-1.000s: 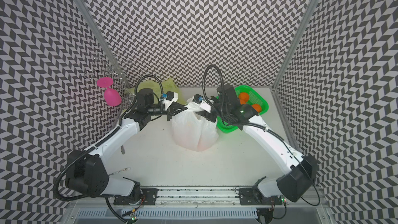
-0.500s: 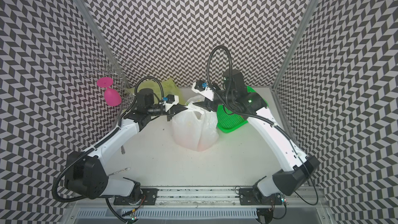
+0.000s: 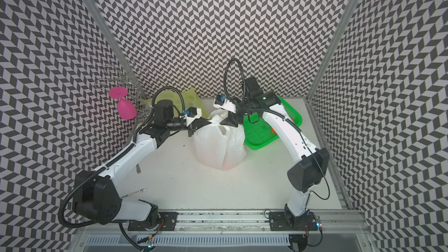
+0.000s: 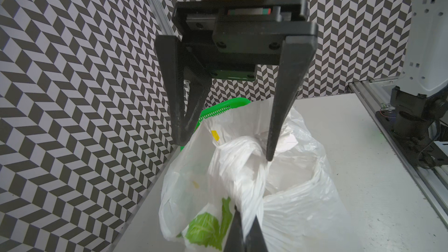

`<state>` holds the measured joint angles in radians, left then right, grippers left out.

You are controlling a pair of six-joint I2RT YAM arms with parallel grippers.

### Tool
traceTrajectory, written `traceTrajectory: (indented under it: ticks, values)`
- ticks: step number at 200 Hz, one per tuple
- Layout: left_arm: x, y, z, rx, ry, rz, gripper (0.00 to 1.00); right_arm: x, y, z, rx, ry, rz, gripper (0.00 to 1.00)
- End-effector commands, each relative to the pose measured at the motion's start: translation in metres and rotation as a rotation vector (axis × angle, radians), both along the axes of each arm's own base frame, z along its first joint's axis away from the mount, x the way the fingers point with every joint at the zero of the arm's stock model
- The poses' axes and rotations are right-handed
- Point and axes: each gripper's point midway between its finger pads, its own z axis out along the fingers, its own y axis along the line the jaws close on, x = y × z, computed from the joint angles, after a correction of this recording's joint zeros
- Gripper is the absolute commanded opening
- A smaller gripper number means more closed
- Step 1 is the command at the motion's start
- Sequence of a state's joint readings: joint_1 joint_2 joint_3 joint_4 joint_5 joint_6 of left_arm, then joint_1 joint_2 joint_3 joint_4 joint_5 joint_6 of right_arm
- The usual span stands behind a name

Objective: Place the oranges into plastic bags & tie knots
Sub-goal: Tie the plastic bag at the center of the board.

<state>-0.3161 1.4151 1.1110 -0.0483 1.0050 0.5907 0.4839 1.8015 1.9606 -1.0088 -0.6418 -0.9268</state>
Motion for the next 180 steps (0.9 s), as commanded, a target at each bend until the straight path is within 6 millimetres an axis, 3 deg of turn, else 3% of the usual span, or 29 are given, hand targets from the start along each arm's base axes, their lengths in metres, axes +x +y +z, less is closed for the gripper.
traceTrajectory:
  ticks: [1, 22, 65, 97, 123, 162, 180]
  values:
    - [-0.009, -0.001, 0.015, -0.005, -0.047, -0.022, 0.0, 0.001, 0.0, -0.012, -0.045, -0.011, 0.048, 0.74]
    - [-0.009, -0.002, 0.017, -0.006, -0.045, -0.025, 0.0, 0.006, 0.001, -0.019, -0.068, -0.024, 0.041, 0.71]
    - [-0.009, -0.002, 0.018, -0.005, -0.045, -0.022, 0.0, 0.011, 0.007, -0.028, -0.114, -0.06, 0.04, 0.52]
    - [-0.009, -0.003, 0.02, -0.007, -0.045, -0.024, 0.0, 0.01, 0.015, -0.03, -0.139, -0.092, 0.045, 0.45]
    - [-0.008, -0.003, 0.019, -0.005, -0.042, -0.023, 0.0, 0.01, 0.016, -0.027, -0.146, -0.093, 0.047, 0.47]
    - [-0.008, -0.003, 0.017, -0.003, -0.043, -0.022, 0.0, 0.005, 0.014, -0.012, -0.135, -0.107, 0.057, 0.61]
    - [-0.008, -0.003, 0.016, -0.002, -0.043, -0.021, 0.0, -0.004, 0.009, -0.015, -0.152, -0.074, 0.067, 0.67]
